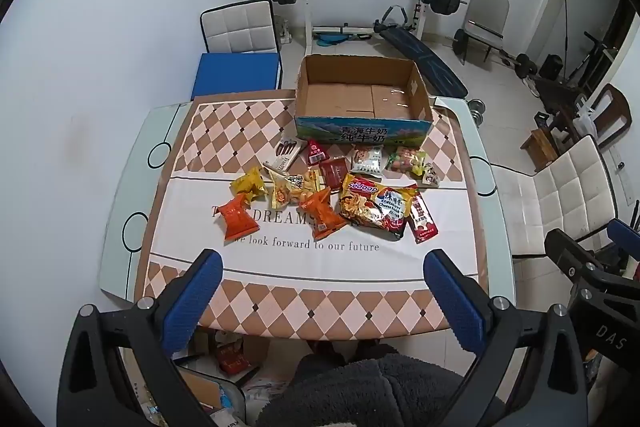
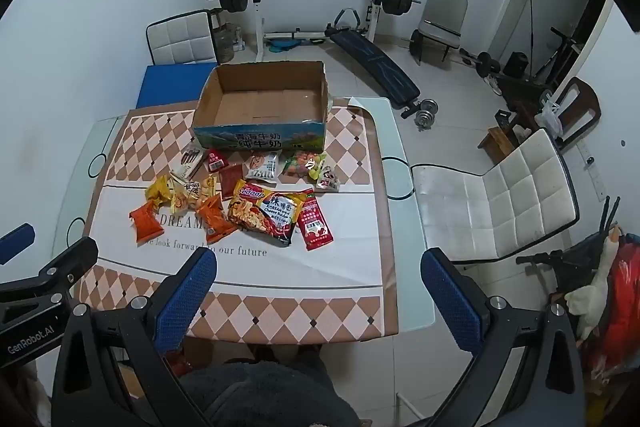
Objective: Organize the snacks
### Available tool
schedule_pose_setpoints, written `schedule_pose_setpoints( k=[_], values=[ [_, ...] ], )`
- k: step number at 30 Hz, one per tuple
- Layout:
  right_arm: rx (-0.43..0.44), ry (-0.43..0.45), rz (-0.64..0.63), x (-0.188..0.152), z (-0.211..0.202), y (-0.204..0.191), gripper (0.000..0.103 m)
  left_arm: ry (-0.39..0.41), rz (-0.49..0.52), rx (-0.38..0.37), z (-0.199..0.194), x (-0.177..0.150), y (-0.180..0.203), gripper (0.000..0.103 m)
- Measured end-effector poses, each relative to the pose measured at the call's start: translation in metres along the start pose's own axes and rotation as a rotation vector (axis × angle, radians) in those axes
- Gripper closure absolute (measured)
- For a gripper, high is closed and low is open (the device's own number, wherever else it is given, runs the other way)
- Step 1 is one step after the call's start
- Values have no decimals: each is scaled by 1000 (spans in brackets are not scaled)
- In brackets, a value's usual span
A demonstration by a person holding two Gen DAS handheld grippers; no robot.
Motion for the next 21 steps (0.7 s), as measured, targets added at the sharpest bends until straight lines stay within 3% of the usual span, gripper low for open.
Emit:
schedule_pose_setpoints(
  k=[21],
  values=[
    [-1,-7,-5,2,1,-1,0,1,-3,-4,-2,1,0,0]
  ],
)
Point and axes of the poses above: each gripper's, at about its wrist camera, not at the fingertips, and z roughly the way its jaws point, y to its right, x to its top, the point moved 5 cm from there along z, roughly the way its jaws point, and after that the axes turned 8 degrees about y, right-handed, at the moved point
